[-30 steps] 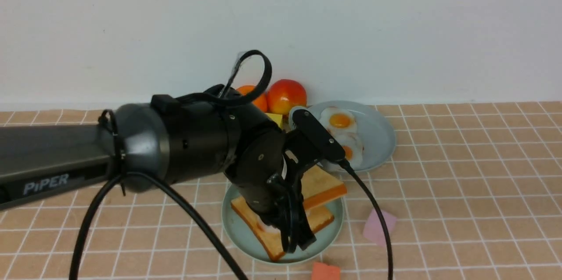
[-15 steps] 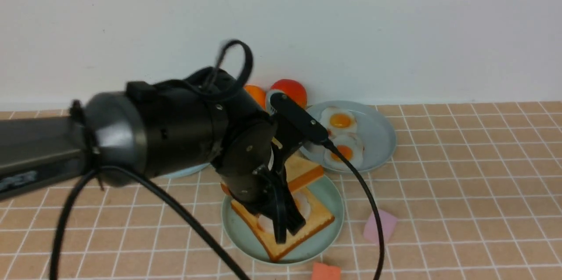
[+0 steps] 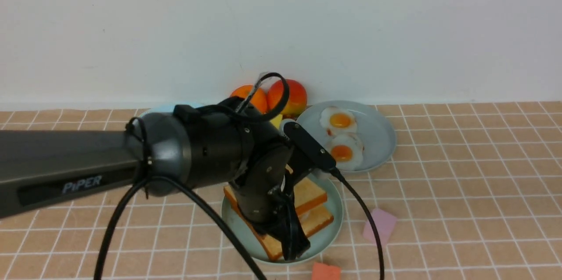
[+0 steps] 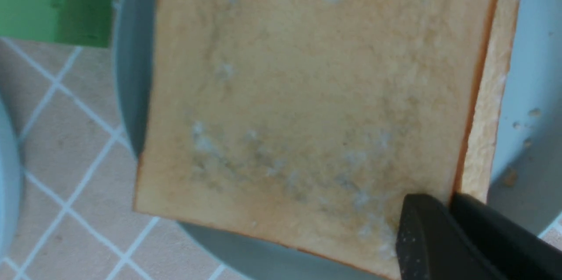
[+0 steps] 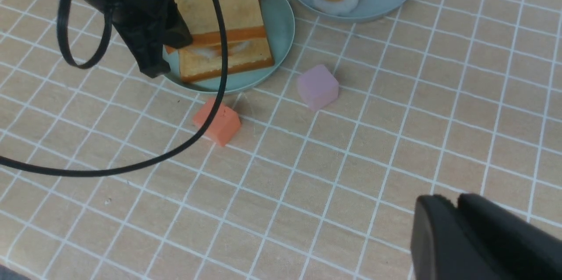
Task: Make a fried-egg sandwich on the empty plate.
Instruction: Use the left arm to place a slice of bread on the fried egg in the middle
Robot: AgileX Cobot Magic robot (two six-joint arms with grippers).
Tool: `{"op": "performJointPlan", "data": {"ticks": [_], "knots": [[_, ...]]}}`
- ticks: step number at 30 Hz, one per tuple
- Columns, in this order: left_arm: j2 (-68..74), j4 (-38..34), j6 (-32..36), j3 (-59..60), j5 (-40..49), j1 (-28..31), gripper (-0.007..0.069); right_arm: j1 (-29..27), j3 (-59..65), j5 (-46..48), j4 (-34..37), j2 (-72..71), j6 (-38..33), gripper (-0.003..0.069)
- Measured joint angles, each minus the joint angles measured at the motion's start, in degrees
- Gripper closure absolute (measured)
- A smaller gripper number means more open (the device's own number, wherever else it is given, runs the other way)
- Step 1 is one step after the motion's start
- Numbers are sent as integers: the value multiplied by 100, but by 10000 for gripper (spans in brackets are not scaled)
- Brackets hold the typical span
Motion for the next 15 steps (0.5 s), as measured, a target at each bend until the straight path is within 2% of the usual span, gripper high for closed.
{"op": "performJointPlan", "data": {"ticks": [4,8,15], "knots": [[53,-19,0,0,-6,0,599,0,0,0,-11,0,0,574],[53,-106,0,0,-22,-4,542,0,0,0,-10,0,0,574],[63,-503,0,-28,0,-4,333,0,0,0,-10,0,0,574]]}}
